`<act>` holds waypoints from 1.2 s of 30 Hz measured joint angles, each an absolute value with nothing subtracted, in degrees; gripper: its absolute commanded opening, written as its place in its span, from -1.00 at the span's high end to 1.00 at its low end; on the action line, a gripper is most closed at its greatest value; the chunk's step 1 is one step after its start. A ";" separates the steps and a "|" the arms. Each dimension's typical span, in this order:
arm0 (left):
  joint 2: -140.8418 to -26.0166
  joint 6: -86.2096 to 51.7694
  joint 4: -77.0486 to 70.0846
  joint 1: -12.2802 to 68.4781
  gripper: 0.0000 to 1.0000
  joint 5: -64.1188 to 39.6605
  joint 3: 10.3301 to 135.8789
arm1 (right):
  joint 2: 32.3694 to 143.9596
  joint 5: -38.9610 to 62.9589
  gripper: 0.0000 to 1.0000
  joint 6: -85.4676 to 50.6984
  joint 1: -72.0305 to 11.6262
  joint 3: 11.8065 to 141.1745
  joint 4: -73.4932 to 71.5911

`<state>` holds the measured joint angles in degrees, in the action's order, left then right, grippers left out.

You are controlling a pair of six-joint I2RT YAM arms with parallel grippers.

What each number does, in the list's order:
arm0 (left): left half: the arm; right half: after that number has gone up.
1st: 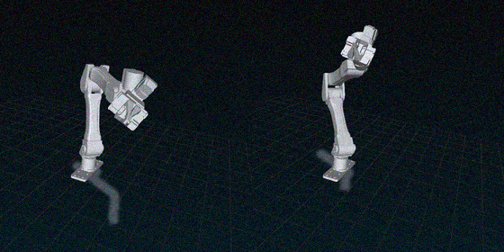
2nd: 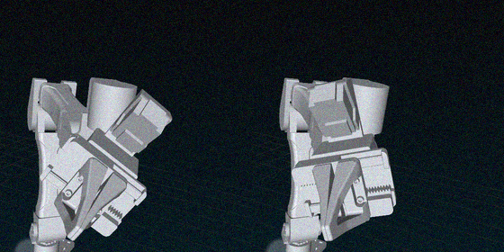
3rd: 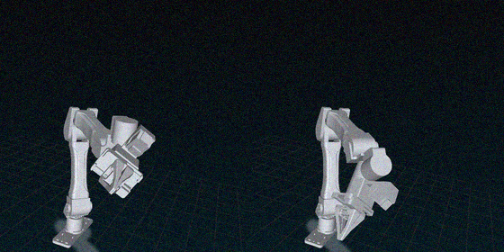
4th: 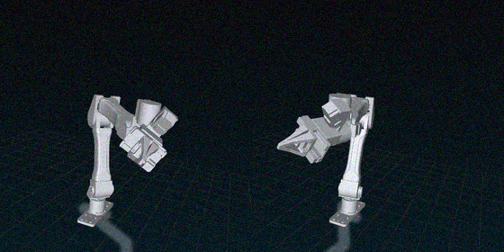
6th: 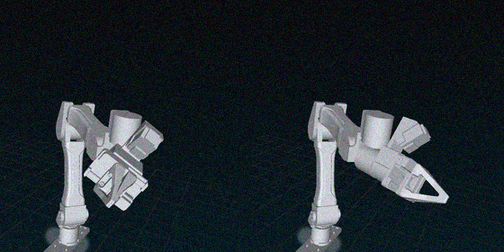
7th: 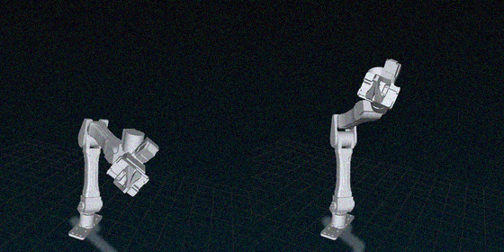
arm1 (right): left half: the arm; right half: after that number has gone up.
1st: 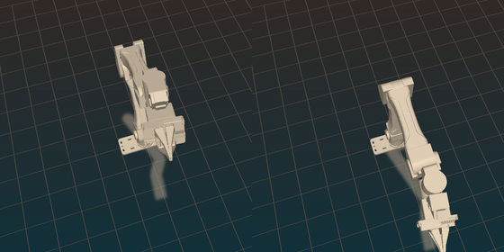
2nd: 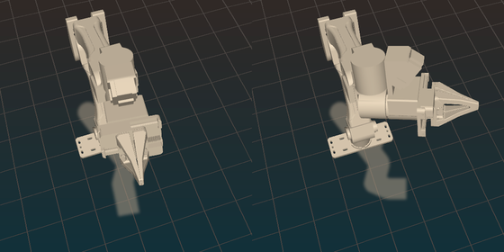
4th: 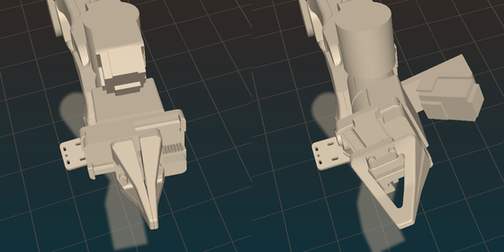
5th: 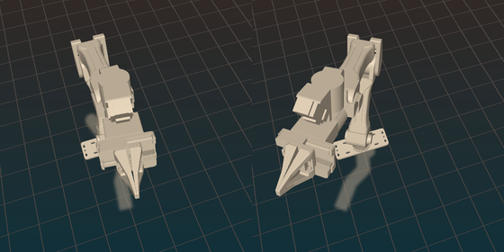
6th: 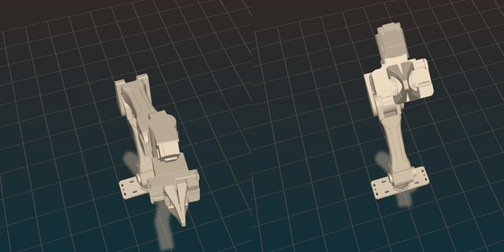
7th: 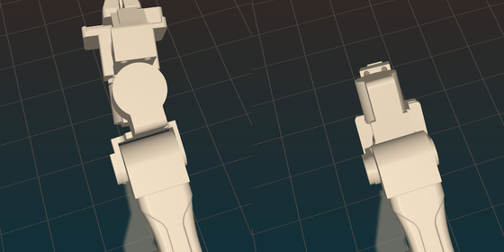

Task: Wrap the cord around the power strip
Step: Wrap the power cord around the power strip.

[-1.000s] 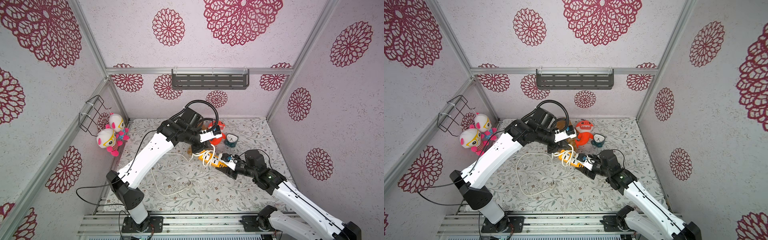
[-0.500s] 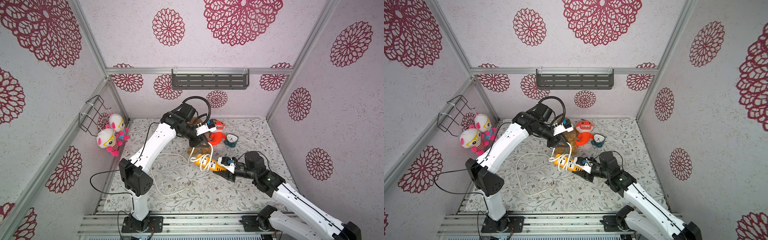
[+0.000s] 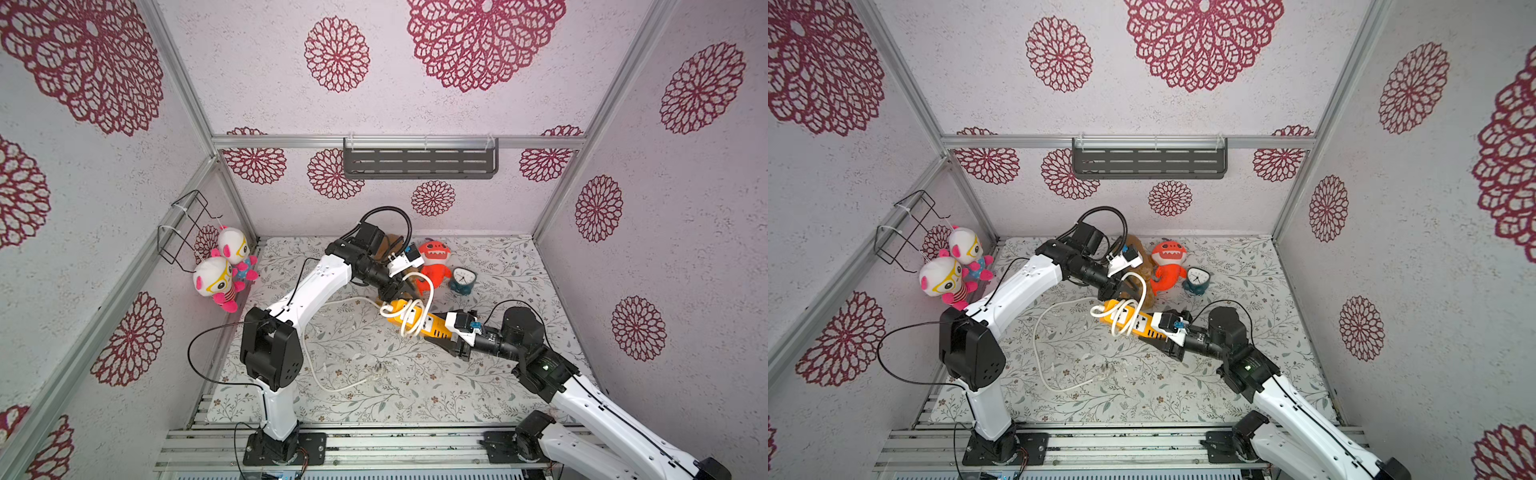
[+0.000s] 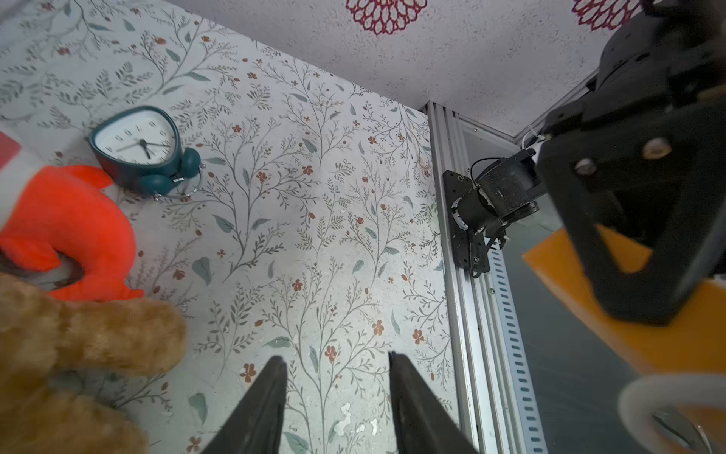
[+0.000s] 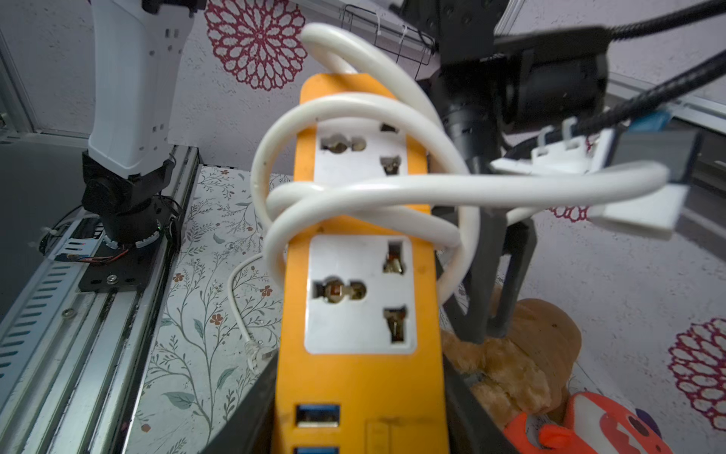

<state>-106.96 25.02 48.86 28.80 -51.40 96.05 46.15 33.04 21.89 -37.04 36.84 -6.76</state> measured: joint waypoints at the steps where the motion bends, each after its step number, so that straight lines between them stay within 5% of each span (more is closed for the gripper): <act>1: -106.04 23.05 45.04 28.69 0.03 -51.99 92.47 | 46.11 33.04 1.00 21.34 -37.04 36.84 -7.51; 15: -100.95 1.98 8.10 28.67 0.03 -55.24 70.22 | 44.36 28.05 0.99 13.45 -35.51 31.40 -23.49; 32: -100.03 -2.37 5.80 33.50 0.61 -52.45 64.10 | 39.64 -5.26 0.95 14.15 -34.37 27.81 -31.94; 36: -96.99 -1.39 8.21 34.57 0.57 -51.18 64.05 | 39.20 -11.25 0.95 15.49 -33.78 29.06 -26.48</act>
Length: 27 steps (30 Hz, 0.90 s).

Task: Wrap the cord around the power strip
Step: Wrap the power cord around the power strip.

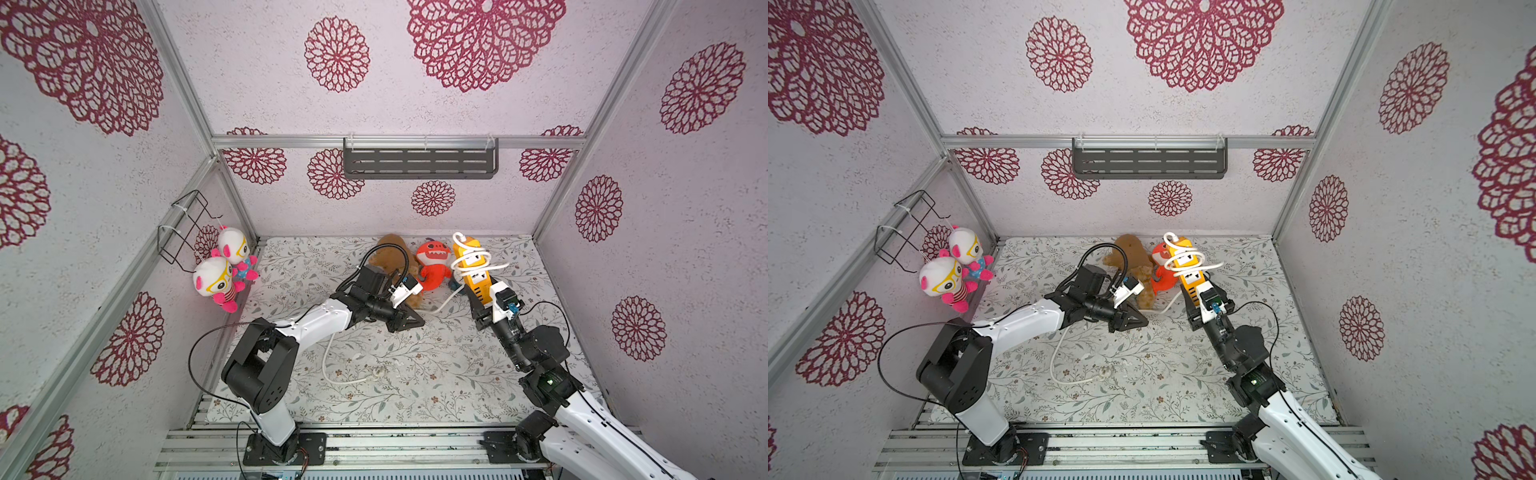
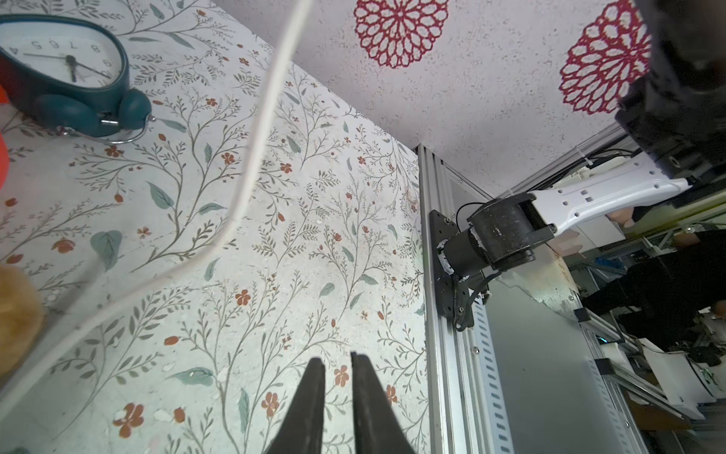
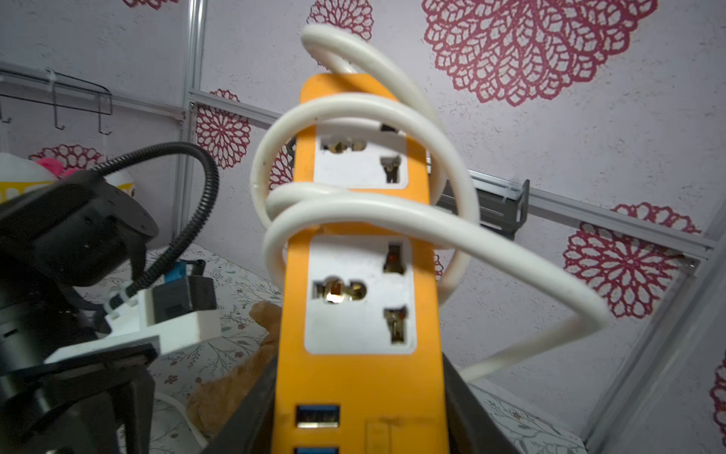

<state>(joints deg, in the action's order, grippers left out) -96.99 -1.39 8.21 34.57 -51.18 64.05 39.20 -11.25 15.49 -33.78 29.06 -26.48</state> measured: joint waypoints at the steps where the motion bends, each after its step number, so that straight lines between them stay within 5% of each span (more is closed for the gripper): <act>1: -96.18 -0.97 8.40 34.65 0.36 -50.87 64.01 | 39.27 -11.97 0.95 15.73 -33.65 29.67 -24.75; 9: -92.75 -3.33 -3.73 35.20 -0.37 -45.58 57.45 | 39.70 -10.81 0.95 16.91 -33.34 34.81 -13.37; 27: -112.25 -5.93 -32.49 37.39 -0.65 -34.98 59.35 | 42.44 -0.73 0.96 14.22 -33.34 44.18 -3.81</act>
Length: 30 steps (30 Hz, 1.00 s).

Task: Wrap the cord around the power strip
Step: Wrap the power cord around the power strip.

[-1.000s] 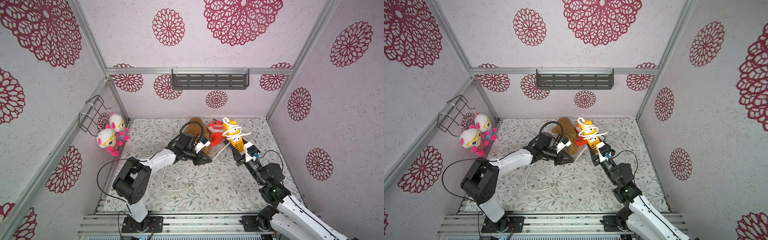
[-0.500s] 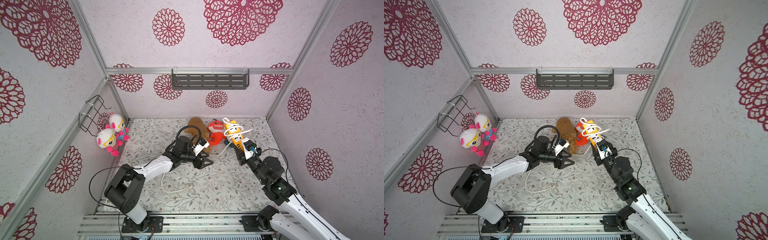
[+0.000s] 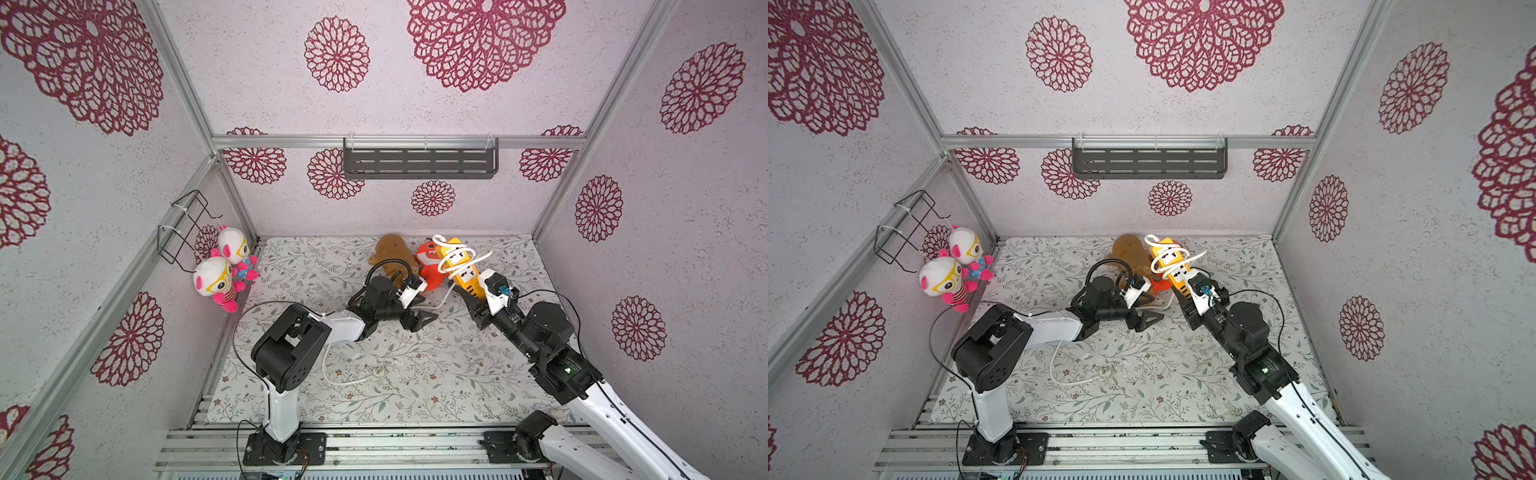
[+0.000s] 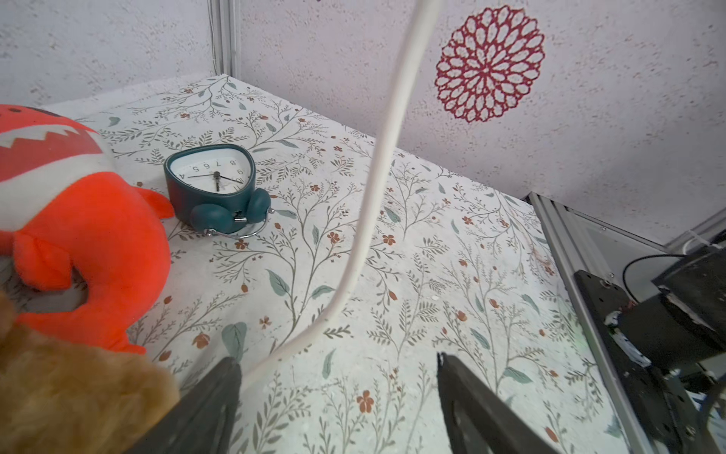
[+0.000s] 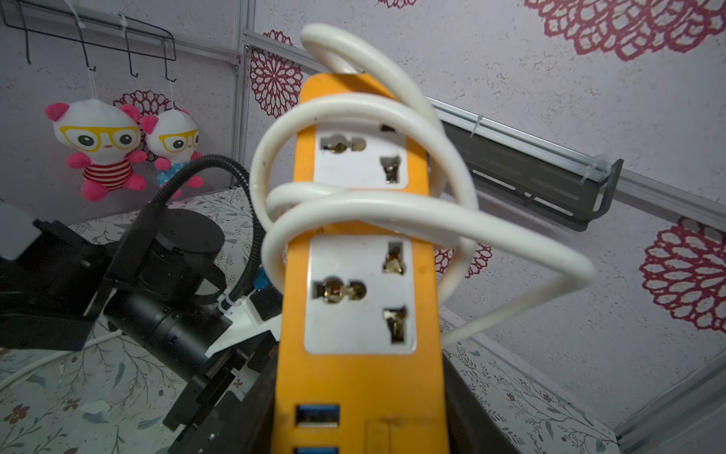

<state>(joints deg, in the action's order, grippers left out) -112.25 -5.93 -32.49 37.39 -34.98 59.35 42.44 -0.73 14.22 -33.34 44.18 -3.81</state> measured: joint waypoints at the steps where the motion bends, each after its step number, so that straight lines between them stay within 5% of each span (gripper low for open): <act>1: -113.51 -6.09 -33.08 37.50 -0.65 -34.85 60.23 | 42.44 -0.60 0.96 13.91 -33.34 44.45 -3.64; 5: -118.32 -6.39 -34.11 38.39 -0.49 -34.26 63.86 | 42.44 0.23 0.96 13.41 -33.34 45.34 -2.70; 17: -117.36 -8.40 -37.85 39.09 0.98 -35.38 60.03 | 42.65 -0.23 0.98 13.41 -32.18 49.12 2.17; 30: -92.95 -2.42 -19.99 39.55 1.00 -34.15 52.05 | 41.60 -1.52 1.00 13.15 -22.37 51.46 9.96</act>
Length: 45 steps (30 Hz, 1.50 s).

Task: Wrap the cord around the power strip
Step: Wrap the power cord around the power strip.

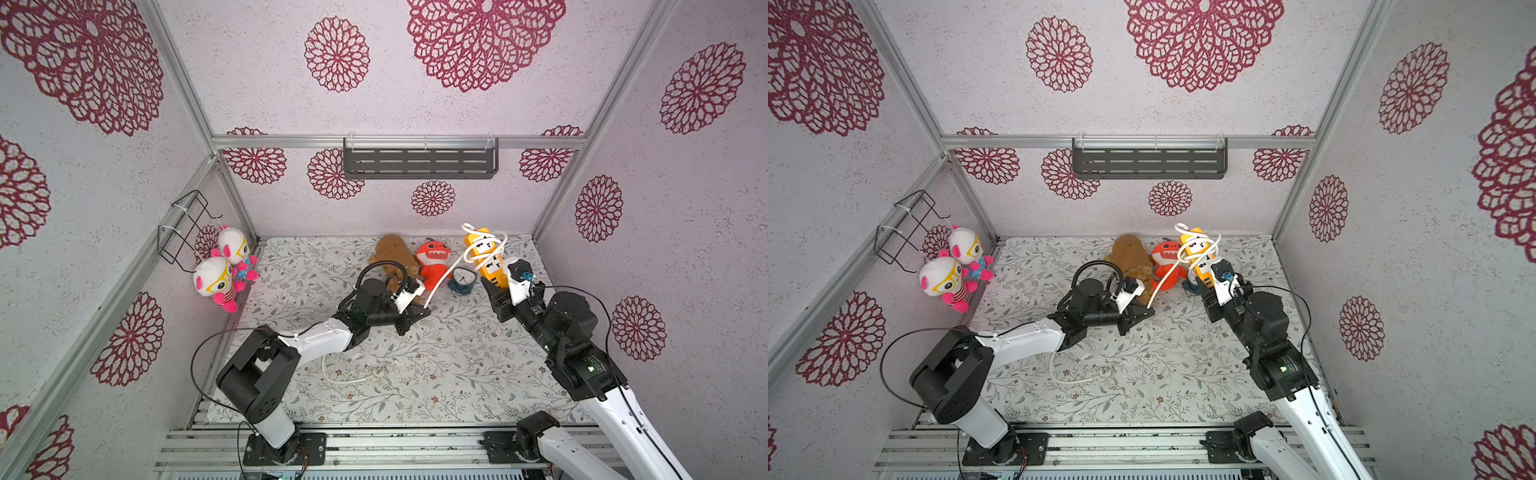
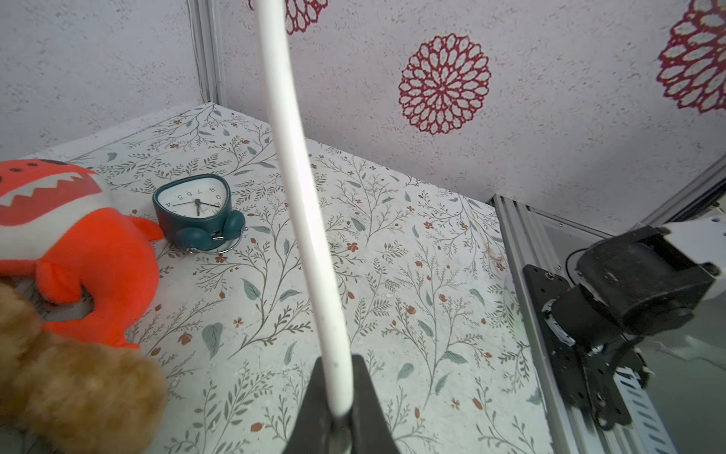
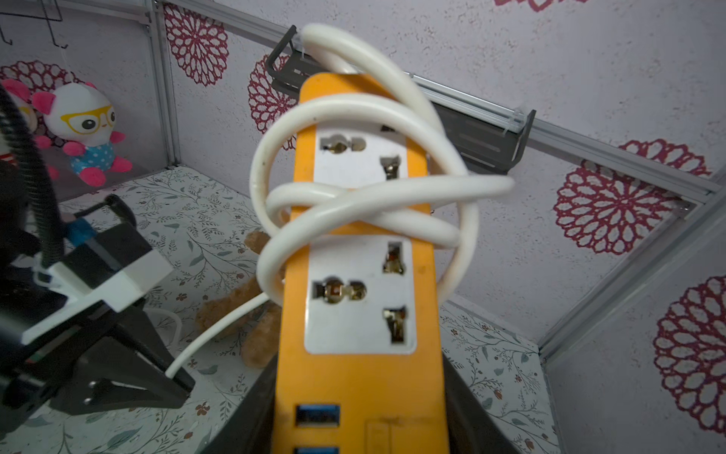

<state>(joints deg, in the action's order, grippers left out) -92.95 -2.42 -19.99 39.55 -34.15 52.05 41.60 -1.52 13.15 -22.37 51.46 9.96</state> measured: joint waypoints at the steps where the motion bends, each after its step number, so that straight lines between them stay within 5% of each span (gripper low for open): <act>1: -91.42 -0.78 -16.49 40.01 1.00 -34.13 52.38 | 41.54 -1.48 1.00 12.82 -21.47 51.37 10.46; 11: -86.15 10.55 12.45 46.26 1.00 -34.13 60.88 | 42.13 1.65 1.00 8.51 -13.50 49.01 11.03; 27: -76.60 22.11 31.55 47.92 1.00 -29.78 71.07 | 47.92 5.89 1.00 11.51 -12.56 43.57 14.52; 45: -91.37 34.96 50.06 45.56 1.00 -31.22 99.83 | 51.37 10.55 1.00 22.02 -32.16 38.39 19.55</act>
<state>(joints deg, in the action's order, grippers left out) -91.37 34.96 50.06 45.56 -31.22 99.83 51.37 10.55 22.02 -32.16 38.39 19.55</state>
